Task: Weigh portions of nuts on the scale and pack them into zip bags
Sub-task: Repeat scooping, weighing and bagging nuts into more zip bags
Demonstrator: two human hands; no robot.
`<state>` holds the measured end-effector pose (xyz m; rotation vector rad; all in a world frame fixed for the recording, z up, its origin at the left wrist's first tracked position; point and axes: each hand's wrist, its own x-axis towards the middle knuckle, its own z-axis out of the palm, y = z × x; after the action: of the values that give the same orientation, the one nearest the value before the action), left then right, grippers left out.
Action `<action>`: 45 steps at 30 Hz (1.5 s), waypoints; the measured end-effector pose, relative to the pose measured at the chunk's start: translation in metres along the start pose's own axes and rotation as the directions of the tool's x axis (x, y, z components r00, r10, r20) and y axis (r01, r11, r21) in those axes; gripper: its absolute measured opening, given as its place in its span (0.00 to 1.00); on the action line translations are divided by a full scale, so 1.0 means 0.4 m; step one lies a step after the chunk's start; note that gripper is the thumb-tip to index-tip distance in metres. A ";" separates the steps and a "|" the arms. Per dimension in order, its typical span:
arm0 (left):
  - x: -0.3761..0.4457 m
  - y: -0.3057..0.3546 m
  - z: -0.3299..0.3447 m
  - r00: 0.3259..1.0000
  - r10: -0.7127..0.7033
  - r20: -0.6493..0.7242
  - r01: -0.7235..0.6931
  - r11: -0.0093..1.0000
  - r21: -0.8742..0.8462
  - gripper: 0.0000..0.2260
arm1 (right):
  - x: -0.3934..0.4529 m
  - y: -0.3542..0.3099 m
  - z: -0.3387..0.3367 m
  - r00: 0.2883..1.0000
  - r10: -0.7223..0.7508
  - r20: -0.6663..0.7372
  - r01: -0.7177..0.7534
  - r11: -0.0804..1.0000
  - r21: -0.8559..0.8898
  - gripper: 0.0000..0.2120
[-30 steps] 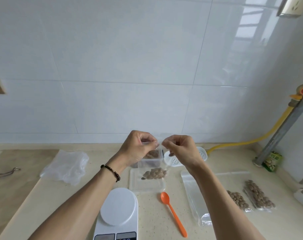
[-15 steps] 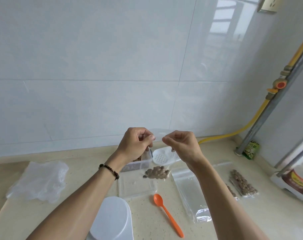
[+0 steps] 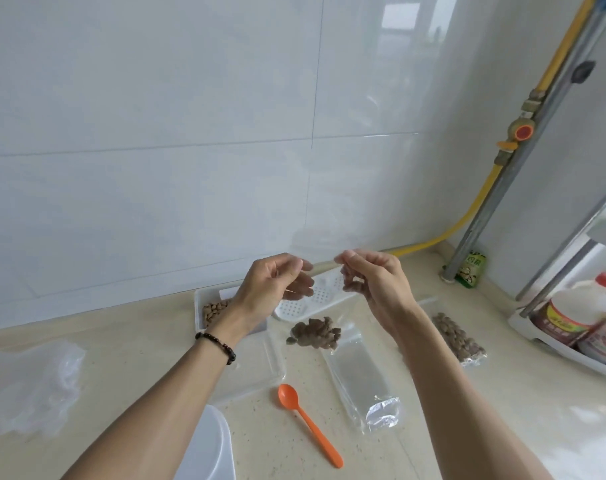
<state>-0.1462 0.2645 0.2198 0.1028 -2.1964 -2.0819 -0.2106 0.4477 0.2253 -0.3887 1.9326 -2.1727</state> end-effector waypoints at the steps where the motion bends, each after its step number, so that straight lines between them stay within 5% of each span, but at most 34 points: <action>1: 0.009 -0.013 0.025 1.000 -0.023 0.021 0.023 1.000 0.015 0.09 | 0.011 0.004 -0.024 1.000 0.016 -0.008 -0.016 1.000 0.012 0.09; 6: 0.080 -0.070 0.181 0.993 -0.101 -0.061 0.103 0.995 0.018 0.08 | 0.064 0.054 -0.182 0.989 0.149 0.023 -0.148 0.987 -0.058 0.09; 10: 0.169 -0.107 0.312 0.922 -0.342 -0.182 0.252 0.886 -0.390 0.08 | 0.074 0.133 -0.351 0.904 0.390 0.176 -0.331 0.897 -0.292 0.06; 13: 0.221 -0.152 0.396 0.822 -0.527 -0.214 0.374 0.785 -0.494 0.07 | 0.103 0.171 -0.451 0.892 0.427 0.151 -0.350 0.862 -0.366 0.07; 16: 0.233 -0.211 0.482 0.788 -0.609 -0.093 0.556 0.769 -0.316 0.14 | 0.142 0.189 -0.529 0.907 0.421 0.006 -0.376 0.817 -0.438 0.10; 20: 0.245 -0.294 0.592 0.764 -0.643 -0.050 0.626 0.758 -0.183 0.31 | 0.159 0.224 -0.618 0.884 0.468 -0.025 -0.407 0.740 -0.535 0.11; 27: 0.260 -0.435 0.676 0.793 -0.600 -0.106 0.609 0.784 0.116 0.37 | 0.150 0.374 -0.714 0.892 0.443 -0.090 -0.335 0.514 -0.789 0.11; 30: 0.246 -0.482 0.698 0.794 -0.591 -0.141 0.602 0.736 0.311 0.31 | 0.125 0.422 -0.718 0.893 0.437 -0.110 -0.307 0.411 -0.858 0.08; 34: 0.207 -0.515 0.717 0.889 -0.412 -0.198 0.415 0.545 0.728 0.34 | 0.087 0.453 -0.719 0.940 0.329 -0.094 -0.180 0.240 -0.954 0.05; 36: 0.196 -0.528 0.718 0.936 -0.327 -0.130 0.284 0.484 0.828 0.34 | 0.075 0.466 -0.725 0.961 0.277 -0.003 -0.071 0.233 -0.970 0.15; 40: 0.191 -0.549 0.712 0.935 -0.355 -0.014 0.186 0.455 0.871 0.29 | 0.058 0.485 -0.725 0.939 0.294 0.177 0.109 0.233 -0.966 0.18; 45: 0.185 -0.545 0.692 0.949 -0.314 0.017 0.125 0.426 0.896 0.29 | 0.049 0.479 -0.704 0.951 0.254 0.178 0.126 0.206 -0.970 0.17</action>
<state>-0.2614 0.5172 -0.0094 0.3083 -3.3013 -0.7204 -0.3259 0.6824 0.0062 -0.7266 2.7723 -0.3642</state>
